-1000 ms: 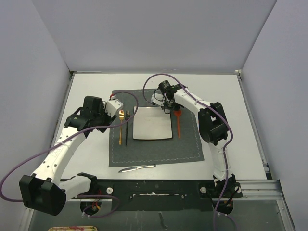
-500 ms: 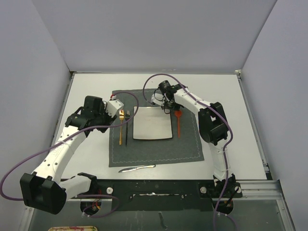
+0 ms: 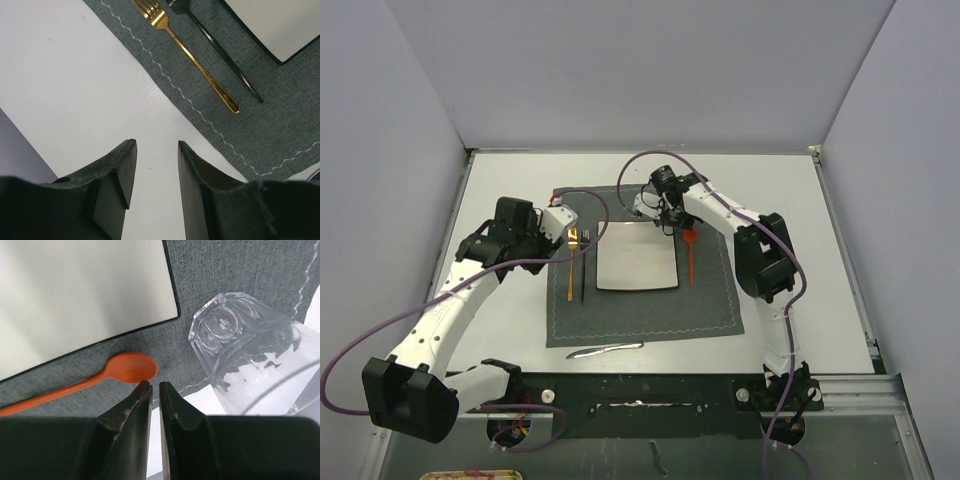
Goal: Set the dinner table for one person
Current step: Place the spoon on the napkin, then pick up the knife at the center of the board.
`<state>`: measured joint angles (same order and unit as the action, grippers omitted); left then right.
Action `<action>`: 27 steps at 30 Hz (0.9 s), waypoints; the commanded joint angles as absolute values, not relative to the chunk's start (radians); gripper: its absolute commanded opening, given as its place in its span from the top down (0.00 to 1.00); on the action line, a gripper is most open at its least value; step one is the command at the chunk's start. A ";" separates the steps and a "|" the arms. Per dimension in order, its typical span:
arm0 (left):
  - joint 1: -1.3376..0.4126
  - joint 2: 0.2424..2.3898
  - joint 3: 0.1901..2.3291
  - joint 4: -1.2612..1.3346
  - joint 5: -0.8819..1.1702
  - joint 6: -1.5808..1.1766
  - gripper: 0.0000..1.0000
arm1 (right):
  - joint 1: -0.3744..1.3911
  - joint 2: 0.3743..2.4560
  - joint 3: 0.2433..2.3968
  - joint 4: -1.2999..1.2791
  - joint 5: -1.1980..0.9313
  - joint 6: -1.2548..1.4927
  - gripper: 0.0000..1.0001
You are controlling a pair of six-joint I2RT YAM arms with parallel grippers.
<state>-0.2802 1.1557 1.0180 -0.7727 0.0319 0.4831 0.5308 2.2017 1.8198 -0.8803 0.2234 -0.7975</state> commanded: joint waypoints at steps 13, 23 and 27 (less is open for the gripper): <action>-0.279 1.039 1.183 -0.785 0.205 0.344 0.63 | 0.584 1.653 1.513 -1.003 -0.542 -0.674 0.79; -0.232 0.968 1.244 -0.730 0.198 0.266 0.64 | 0.819 1.667 1.360 -1.025 -0.509 -0.645 0.79; -0.218 0.923 1.251 -0.687 0.087 0.278 0.66 | 0.910 1.713 1.370 -1.006 -0.463 -0.641 0.79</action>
